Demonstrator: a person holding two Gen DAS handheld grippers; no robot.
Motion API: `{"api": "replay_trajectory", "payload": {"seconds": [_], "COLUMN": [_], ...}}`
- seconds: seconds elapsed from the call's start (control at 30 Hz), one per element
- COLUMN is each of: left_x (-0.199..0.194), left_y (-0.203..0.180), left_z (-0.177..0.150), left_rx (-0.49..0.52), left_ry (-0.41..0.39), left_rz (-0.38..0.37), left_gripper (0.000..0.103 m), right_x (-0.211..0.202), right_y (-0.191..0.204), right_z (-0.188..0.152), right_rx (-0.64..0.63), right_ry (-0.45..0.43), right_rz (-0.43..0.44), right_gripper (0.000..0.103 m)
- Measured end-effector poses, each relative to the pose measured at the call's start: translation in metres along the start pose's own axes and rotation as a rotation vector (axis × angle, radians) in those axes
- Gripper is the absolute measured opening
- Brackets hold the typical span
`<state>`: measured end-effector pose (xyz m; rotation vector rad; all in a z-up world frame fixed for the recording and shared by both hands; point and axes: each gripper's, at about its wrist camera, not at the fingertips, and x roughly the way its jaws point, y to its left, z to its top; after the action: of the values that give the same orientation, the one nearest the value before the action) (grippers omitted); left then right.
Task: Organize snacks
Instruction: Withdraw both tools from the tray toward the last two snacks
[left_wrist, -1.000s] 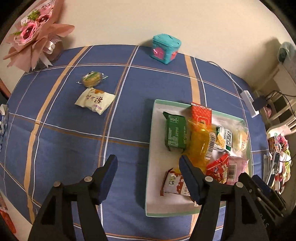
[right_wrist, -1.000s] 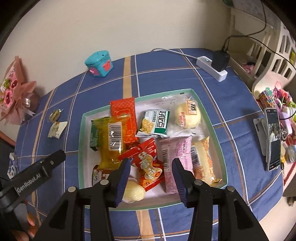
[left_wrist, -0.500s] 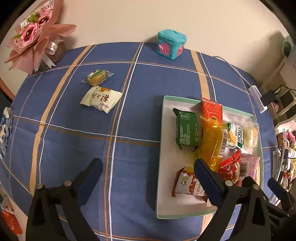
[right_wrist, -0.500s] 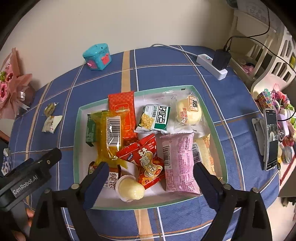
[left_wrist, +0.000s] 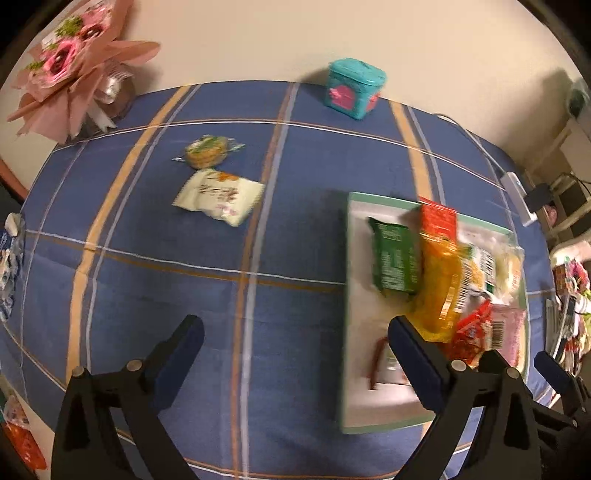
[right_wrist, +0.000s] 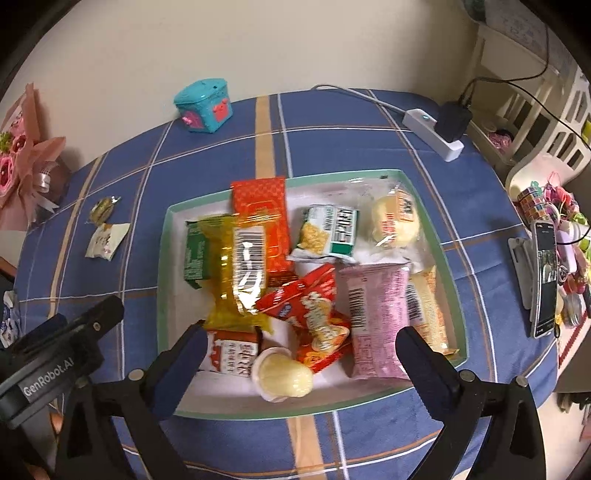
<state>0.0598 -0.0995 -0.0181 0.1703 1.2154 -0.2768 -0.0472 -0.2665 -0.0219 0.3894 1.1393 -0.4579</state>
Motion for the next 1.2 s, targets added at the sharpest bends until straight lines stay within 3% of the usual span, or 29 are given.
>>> {"api": "replay_trajectory", "payload": {"seconds": [0.53, 0.97, 1.2], "left_x": [0.001, 0.014, 0.032], "left_y": [0.139, 0.171, 0.175], "left_z": [0.010, 0.034, 0.051], "left_rx": [-0.252, -0.310, -0.316], "left_ry": [0.008, 0.007, 0.002], "left_rz": [0.117, 0.093, 0.090], "left_gripper": [0.100, 0.100, 0.100], "right_x": [0.013, 0.041, 0.049], "right_y": [0.115, 0.166, 0.183], "right_z": [-0.010, -0.002, 0.018], "right_rx": [-0.174, -0.243, -0.271], "right_ry": [0.032, 0.048, 0.004], "right_rz": [0.076, 0.082, 0.087], "right_gripper": [0.103, 0.103, 0.103]}}
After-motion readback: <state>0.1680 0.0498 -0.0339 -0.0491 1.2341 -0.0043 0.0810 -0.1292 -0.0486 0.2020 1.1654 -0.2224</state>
